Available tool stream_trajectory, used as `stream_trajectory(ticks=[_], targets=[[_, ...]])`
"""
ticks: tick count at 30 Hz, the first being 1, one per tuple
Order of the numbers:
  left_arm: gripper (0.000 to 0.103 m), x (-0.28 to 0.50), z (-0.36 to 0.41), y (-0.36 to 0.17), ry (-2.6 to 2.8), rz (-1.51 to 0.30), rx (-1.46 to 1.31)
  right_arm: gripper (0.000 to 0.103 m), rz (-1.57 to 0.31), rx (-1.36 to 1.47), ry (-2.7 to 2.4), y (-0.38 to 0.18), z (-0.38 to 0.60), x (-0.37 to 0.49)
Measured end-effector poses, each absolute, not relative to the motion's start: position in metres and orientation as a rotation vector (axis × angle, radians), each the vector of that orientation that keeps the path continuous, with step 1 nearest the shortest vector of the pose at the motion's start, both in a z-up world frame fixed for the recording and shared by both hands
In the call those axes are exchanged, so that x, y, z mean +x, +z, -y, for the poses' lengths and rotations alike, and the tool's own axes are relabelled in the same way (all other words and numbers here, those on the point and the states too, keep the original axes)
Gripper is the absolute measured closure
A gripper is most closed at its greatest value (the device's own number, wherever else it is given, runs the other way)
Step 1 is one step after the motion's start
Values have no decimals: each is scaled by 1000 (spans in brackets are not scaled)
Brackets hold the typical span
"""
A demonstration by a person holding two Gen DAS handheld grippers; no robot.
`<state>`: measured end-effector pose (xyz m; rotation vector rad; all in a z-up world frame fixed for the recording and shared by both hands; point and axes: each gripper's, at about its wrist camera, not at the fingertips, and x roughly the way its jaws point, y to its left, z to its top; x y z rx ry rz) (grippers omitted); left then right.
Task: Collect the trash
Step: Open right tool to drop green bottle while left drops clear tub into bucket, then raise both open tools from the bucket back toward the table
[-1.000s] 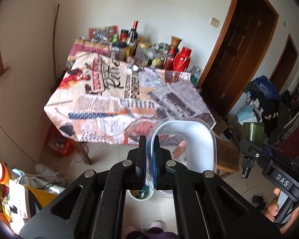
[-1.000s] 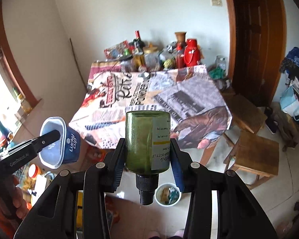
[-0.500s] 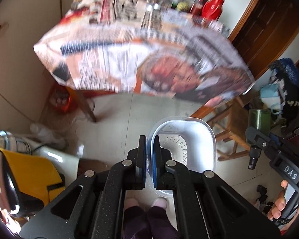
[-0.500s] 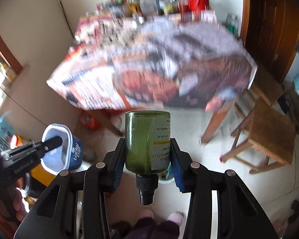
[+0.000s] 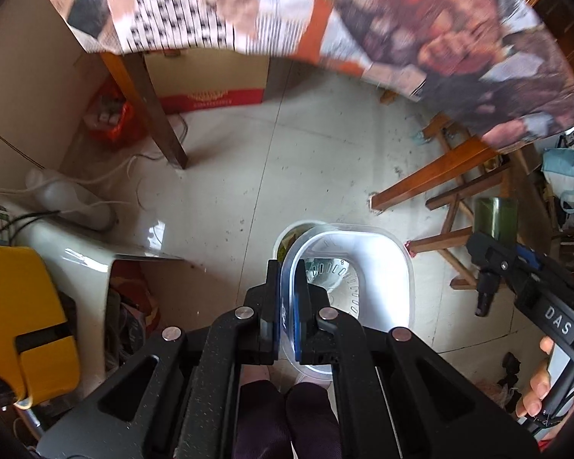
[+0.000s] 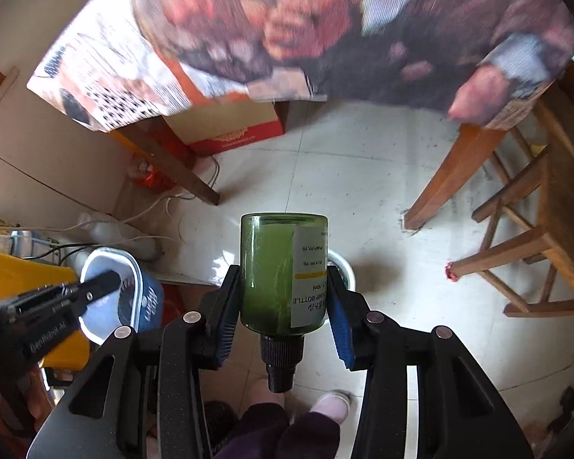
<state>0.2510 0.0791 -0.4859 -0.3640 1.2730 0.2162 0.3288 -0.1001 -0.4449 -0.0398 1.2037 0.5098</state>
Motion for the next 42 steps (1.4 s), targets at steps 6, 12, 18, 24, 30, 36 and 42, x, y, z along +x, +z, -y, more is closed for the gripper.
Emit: stream_trajectory(ticks=[6,12,18,24,30,36,42], targets=[[100,272,-64,-539,157,-1327,-370,48,-1322,-39,456,-493,102,342],[100,298,-41,-567,87,-1362,-380,48,-1337,-21,399,-490,124,342],[51,320,-36,-588,65,-1430,-460,48,-1309,-30,359,-477,135,344],[51,313,-39,-567,92,-1417,-435,48,-1280,-19,359,-455,135,341],[51,300,-42,-510,96,-1373,-367,48,-1243,-9,378,-414,132,329],[51,279,-45,-424,98,-1295,-336,48,-1177,-6,399,-349,130,309],[51,252,-49,-327,79,-1185,-347,48,-1083,-15,421,-270,125,279]])
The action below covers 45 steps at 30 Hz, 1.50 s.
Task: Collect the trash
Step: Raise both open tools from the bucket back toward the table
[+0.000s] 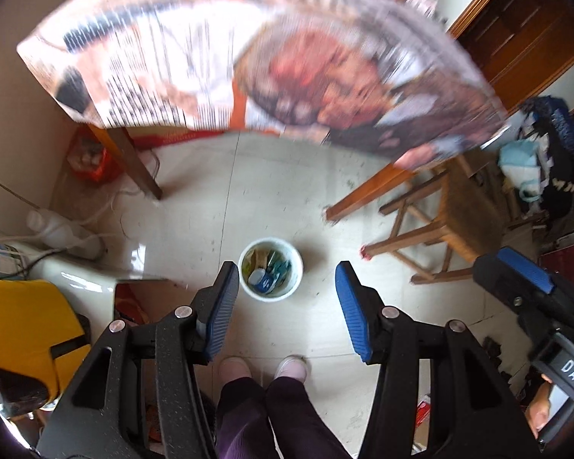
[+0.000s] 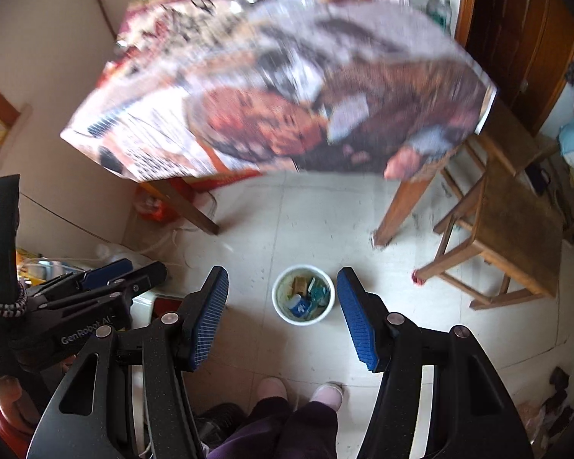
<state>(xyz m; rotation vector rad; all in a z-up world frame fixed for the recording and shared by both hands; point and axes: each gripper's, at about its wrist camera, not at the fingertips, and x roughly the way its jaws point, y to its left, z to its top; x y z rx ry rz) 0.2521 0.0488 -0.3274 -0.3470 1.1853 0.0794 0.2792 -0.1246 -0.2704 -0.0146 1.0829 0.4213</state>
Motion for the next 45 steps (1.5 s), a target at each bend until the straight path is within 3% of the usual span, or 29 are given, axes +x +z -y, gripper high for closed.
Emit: stream_trajectory(ticks=[13,20,22,23,25,27,45], targets=[[51,201,-57,-145,47,-878,-233,47,-836,95,379,-127,135,227],[42,176,-60,-77,41,-717,-159,33,-662,79,346,-73,137,203],[34,172,-61,-64,39,-680,-153,30,-620,82,339,-63,138,199],[30,171,-61,-58,38,-666,-150,25,-602,82,336,-60,139,198],[13,172,-62,-49,48,-638,-138,15,-562,81,317,-53,139,200],[6,177,-63,-43,71,-607,-127,7,-533,86,298,-48,142,203],[5,339,-40,-28,163,-591,-144,4,-493,34,372,-23,161,349]])
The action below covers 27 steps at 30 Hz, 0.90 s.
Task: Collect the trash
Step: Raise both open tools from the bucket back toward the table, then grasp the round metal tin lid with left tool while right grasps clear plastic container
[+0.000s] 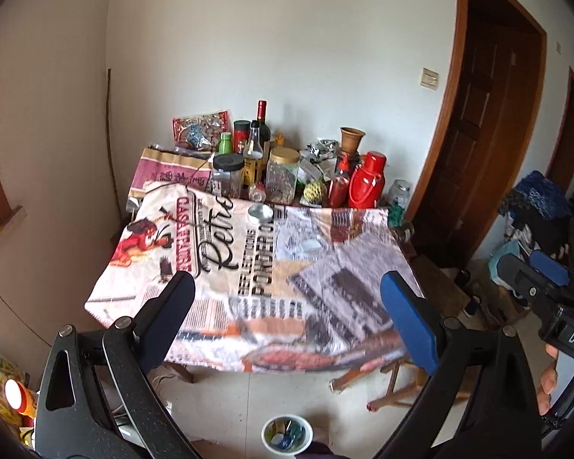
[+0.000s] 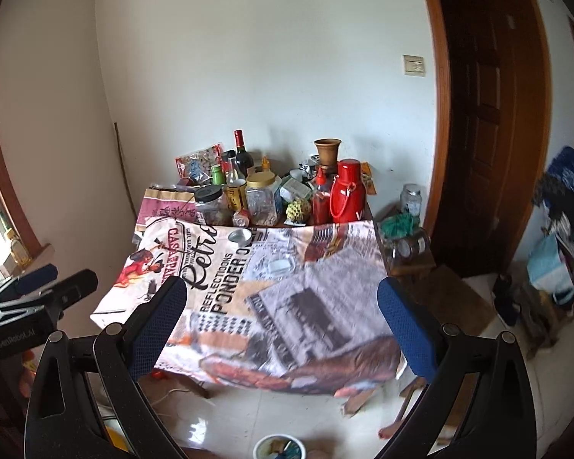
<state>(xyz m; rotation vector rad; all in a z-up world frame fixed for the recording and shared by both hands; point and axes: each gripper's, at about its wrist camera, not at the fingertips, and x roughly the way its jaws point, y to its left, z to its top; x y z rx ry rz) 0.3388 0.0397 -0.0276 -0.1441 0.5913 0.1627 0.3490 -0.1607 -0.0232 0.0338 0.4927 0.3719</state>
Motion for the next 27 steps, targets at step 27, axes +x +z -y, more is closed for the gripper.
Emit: stream_trajectory(ticks=[27], targets=[[5,563,-110,-66,244,-702,-154,4,-725,7,350,-74,121,551]])
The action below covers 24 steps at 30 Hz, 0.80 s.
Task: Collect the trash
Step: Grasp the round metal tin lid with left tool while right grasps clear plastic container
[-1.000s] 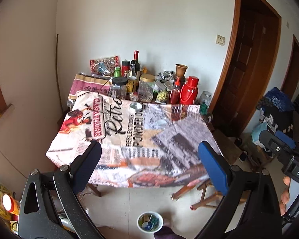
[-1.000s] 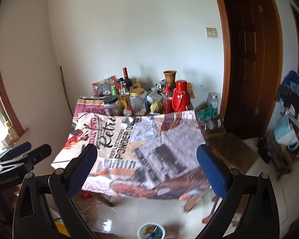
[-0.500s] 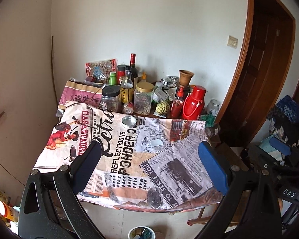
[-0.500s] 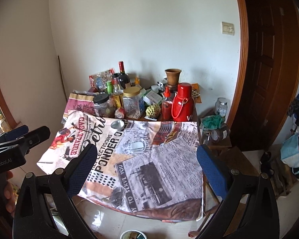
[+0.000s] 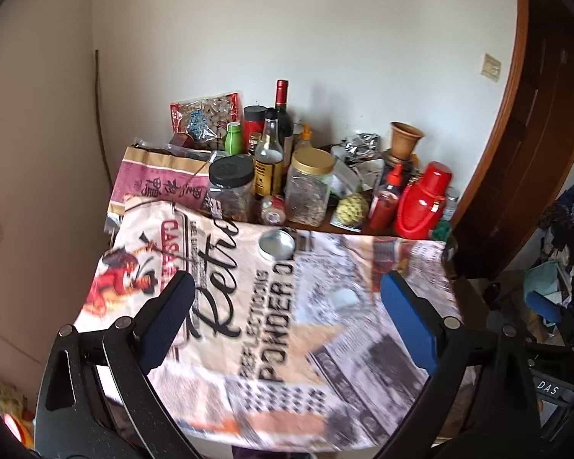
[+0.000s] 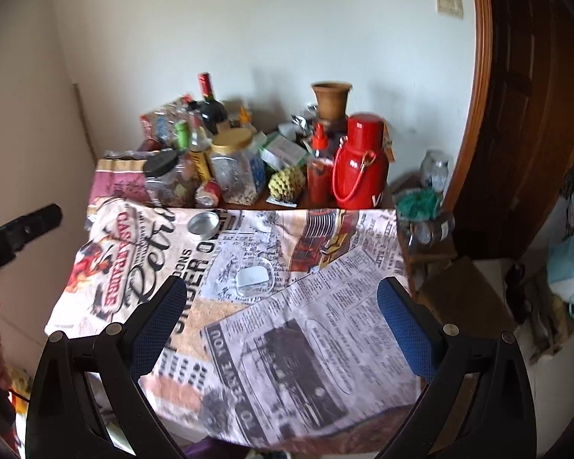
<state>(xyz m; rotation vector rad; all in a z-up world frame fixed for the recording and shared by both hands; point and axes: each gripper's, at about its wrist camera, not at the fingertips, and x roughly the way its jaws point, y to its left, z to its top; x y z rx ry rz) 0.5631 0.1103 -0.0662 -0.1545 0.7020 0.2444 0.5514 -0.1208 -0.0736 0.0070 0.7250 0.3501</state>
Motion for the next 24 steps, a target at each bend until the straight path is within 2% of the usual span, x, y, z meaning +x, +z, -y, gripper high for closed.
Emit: stream_trajectory(ticks=[6,9,11,12,15,16,17,19,24], targets=[[5,639,-176,-99,218,-773,-203,4,-838,44,259,-111,93,606],[5,675,-203,-131,213,-839,-231,15,-912,48,238,-139,80,633],[14,694,-215,-153,204,-880,-246,27,-960,46,233,-159,70,647],[24,706,-222,-168,197,-915,-253,31,-977,47,233,-168,66,653],[40,734,-236,-206,169,-992,-292,53,-1048,57,253,-197,55,672],[46,742,-240,-219,157,-1011,-312,65,-1075,55,268,-207,51,678],[49,747,-242,-227,148,-1024,-325,71,-1087,54,270,-212,49,682],[61,760,-246,-248,123,-1052,-349,71,-1105,54,266,-224,46,689],[74,787,-244,-283,94,-1099,-339,76,-1118,40,261,-241,43,698]])
